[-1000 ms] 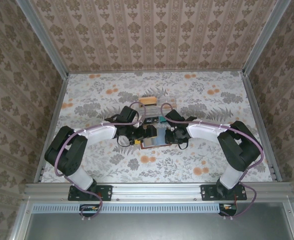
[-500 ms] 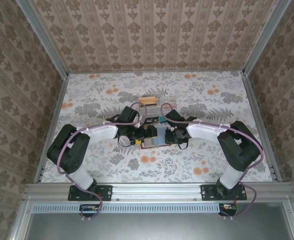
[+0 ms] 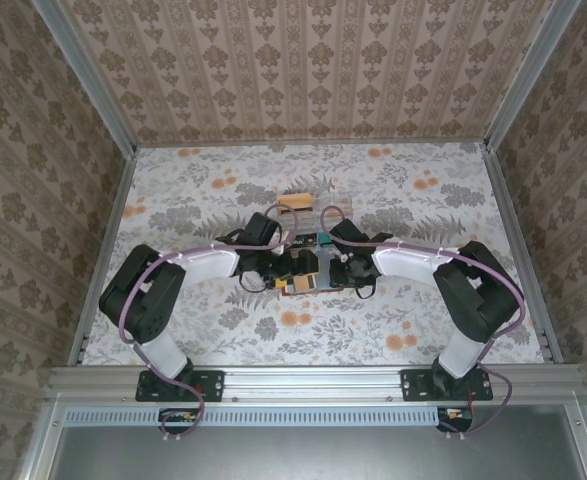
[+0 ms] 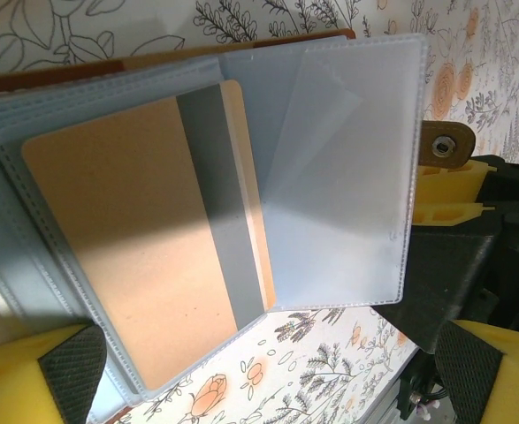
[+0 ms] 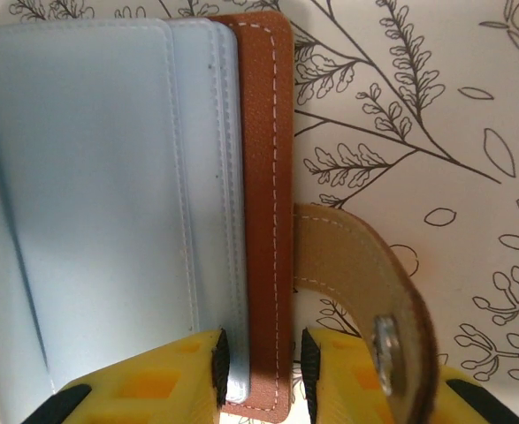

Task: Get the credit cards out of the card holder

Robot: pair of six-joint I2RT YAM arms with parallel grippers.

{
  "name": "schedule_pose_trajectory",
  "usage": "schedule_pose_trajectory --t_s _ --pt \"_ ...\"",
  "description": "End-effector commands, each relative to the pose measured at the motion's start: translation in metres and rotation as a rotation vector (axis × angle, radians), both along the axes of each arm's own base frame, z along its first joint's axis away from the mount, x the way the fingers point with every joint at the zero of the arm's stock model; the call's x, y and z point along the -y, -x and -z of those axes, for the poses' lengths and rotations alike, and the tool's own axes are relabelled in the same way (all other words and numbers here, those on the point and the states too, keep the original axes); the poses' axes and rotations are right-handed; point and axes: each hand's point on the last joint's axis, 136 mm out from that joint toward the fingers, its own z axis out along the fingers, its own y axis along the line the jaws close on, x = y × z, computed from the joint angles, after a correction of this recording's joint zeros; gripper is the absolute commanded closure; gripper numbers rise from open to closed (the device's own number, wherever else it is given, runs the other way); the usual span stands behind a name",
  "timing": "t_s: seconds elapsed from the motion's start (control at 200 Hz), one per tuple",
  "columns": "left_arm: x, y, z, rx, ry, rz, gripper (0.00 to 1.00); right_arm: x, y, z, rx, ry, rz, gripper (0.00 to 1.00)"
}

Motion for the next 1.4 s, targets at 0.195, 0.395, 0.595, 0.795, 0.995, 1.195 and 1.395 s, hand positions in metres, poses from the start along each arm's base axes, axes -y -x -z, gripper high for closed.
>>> schedule_pose_trajectory --t_s 0.195,0.395,0.595,0.795,0.995,1.195,1.395 --pt "0.0 0.003 -0.008 0.011 -0.005 0.022 0.0 0.006 0.005 0.007 -0.037 0.005 0.027 0.62" --pt "-0.006 0.001 -0.014 0.026 -0.013 0.012 0.0 0.022 -0.013 -0.031 0.052 -0.004 0.065 0.61" --pt "-0.023 -0.003 -0.019 0.05 -0.056 -0.02 0.02 0.003 -0.026 -0.064 0.103 -0.104 0.037 0.63" --pt "-0.052 -0.003 -0.01 0.044 -0.151 -0.075 0.29 -0.039 -0.028 -0.076 0.085 -0.279 -0.014 0.72" --pt "-0.068 0.0 0.009 0.015 -0.223 -0.103 0.77 -0.074 -0.028 -0.071 0.029 -0.404 -0.048 0.8" --pt "-0.066 -0.002 0.028 -0.02 -0.244 -0.098 1.0 -0.081 -0.027 -0.049 -0.039 -0.42 -0.039 0.82" --pt "-0.064 -0.002 0.039 -0.038 -0.266 -0.092 1.0 -0.083 -0.026 -0.031 -0.088 -0.425 -0.024 0.82"
